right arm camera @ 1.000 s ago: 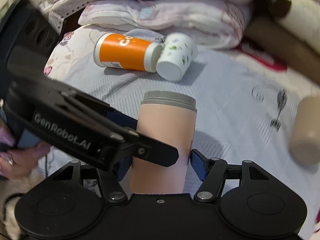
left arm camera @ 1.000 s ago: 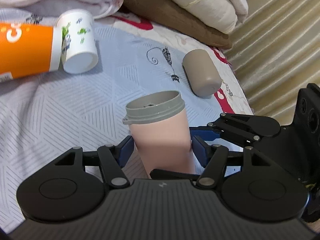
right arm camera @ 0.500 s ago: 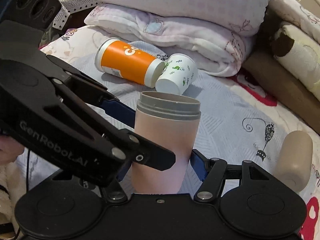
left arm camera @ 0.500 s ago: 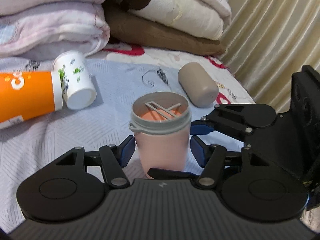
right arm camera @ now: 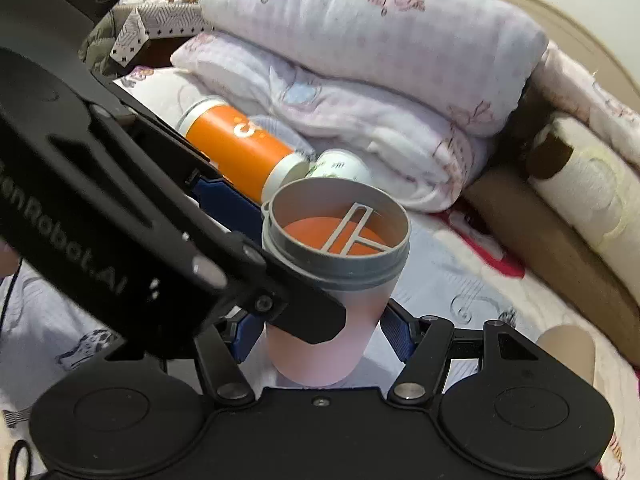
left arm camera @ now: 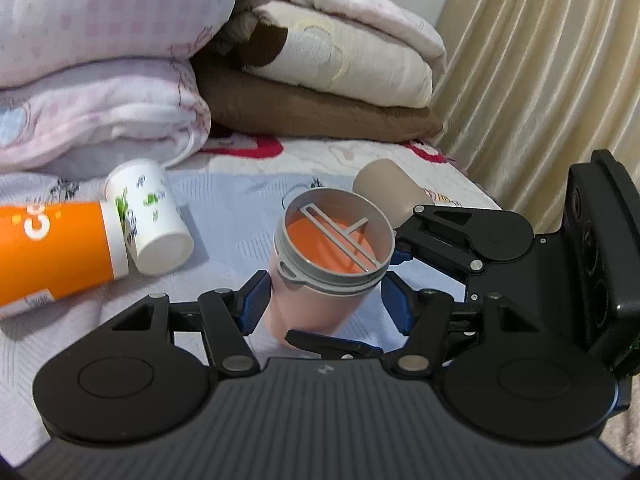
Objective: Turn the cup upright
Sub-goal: 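Rotate the pink tumbler open end up with the right gripper, left gripper pushing its side, then set the upright tumbler on the cloth and open the right gripper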
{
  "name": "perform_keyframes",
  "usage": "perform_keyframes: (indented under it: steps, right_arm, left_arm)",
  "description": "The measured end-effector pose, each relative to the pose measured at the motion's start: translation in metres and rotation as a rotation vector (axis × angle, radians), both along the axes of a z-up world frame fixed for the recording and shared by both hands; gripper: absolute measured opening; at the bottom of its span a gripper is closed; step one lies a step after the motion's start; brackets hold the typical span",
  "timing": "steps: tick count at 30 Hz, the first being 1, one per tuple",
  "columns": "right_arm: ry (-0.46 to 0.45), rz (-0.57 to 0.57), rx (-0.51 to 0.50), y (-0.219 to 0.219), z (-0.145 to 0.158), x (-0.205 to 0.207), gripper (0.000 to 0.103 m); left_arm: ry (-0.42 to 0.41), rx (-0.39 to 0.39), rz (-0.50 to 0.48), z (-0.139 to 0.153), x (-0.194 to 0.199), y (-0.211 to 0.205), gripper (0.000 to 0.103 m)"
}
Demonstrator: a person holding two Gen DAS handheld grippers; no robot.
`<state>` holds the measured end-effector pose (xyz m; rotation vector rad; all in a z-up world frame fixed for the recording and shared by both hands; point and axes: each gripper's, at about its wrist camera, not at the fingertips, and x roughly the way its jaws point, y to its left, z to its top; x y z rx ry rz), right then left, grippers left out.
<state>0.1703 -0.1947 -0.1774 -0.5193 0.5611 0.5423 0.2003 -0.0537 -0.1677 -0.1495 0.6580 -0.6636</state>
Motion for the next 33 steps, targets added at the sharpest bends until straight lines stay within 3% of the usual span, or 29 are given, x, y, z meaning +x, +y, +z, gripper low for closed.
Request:
perform_keyframes:
  steps: [11, 15, 21, 33]
  right_arm:
    - [-0.076, 0.012, 0.032, -0.009, -0.013, 0.012, 0.069]
    - [-0.042, -0.004, 0.081, -0.016, -0.015, 0.017, 0.069]
    - [0.121, -0.084, 0.241, -0.028, -0.003, 0.038, 0.068]
    - [0.140, -0.097, 0.209, -0.024, -0.004, 0.042, 0.069]
  left_arm:
    - [-0.035, 0.016, -0.007, -0.010, 0.014, -0.009, 0.060]
    - [-0.032, 0.000, -0.013, -0.011, 0.016, -0.010, 0.059]
    - [0.002, -0.020, -0.027, -0.011, 0.026, -0.007, 0.059]
    - [0.083, -0.045, -0.004, -0.015, 0.036, -0.010, 0.065]
